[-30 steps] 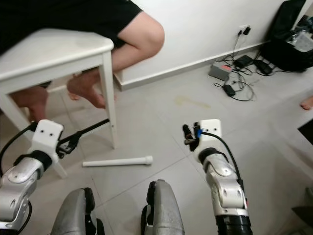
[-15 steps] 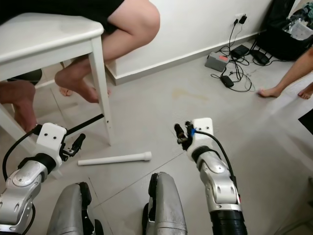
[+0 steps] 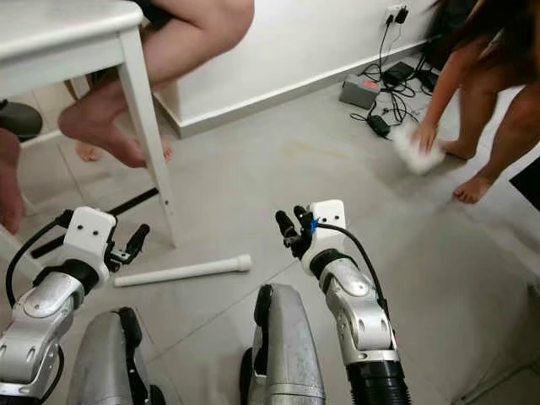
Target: Building children table
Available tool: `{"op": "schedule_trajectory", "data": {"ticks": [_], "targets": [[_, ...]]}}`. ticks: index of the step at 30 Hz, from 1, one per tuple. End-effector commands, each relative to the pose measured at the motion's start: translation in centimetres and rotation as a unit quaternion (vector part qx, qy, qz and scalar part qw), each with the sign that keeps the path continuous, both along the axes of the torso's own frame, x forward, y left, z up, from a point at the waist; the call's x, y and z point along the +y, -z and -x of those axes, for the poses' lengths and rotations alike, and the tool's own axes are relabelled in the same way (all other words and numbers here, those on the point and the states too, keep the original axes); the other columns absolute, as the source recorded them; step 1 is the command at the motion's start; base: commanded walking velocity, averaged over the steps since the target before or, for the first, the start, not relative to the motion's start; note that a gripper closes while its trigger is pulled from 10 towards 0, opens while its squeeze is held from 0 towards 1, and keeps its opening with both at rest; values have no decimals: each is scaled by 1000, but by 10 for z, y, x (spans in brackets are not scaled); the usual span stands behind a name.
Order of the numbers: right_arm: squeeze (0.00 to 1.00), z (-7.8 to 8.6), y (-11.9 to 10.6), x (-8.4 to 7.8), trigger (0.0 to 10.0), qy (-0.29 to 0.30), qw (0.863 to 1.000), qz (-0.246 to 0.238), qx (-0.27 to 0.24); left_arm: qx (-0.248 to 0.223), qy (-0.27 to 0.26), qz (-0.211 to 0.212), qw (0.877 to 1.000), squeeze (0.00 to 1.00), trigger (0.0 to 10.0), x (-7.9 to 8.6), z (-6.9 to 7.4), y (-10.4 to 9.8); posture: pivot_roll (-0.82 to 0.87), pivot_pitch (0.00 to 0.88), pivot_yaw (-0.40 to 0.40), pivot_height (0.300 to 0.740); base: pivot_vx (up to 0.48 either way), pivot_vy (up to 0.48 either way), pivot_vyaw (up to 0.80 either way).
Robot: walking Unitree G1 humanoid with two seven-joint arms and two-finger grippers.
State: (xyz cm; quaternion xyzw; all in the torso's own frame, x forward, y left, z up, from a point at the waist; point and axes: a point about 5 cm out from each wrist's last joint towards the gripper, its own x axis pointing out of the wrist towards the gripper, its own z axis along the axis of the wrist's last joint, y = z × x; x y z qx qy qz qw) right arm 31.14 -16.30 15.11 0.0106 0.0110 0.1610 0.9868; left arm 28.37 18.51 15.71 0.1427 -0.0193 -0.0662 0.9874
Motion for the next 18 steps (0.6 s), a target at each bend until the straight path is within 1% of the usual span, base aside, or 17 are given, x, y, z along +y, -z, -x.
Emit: {"op": "schedule_trajectory", "data": {"ticks": [1,2,7,10,12,13,15,18], "targets": [[0,1,-1,4,10000,-9,1000,-2,0,9,2,4,1000,0,10000,-2,2,4,20,263,-88,430,0,0,0],[0,0,-3,6,10000,-11,1000,-1,0,7,1,6,1000,0,10000,-3,1,3,18,258,-90,420,0,0,0],[0,-1,-4,10,10000,-19,1000,-2,-1,4,1,8,1000,0,10000,-5,0,2,15,255,-94,405,0,0,0],[0,-2,-5,13,10000,-24,1000,-3,-1,3,2,10,1000,0,10000,-6,0,2,15,255,-98,385,0,0,0],[0,-2,-6,14,10000,-24,1000,-3,-1,3,2,10,1000,0,10000,-7,0,1,15,255,-98,380,0,0,0],[0,-3,-6,15,10000,-24,1000,-2,-1,1,6,12,1000,0,10000,-9,0,0,13,273,-102,375,0,0,0],[0,-6,-6,19,10000,-26,1000,-1,0,1,12,13,1000,0,10000,-13,-2,-1,15,280,-105,365,0,0,0],[0,-10,-5,22,10000,-26,1000,2,1,1,16,13,1000,0,10000,-15,-3,-2,13,287,-102,350,0,0,0]]}}
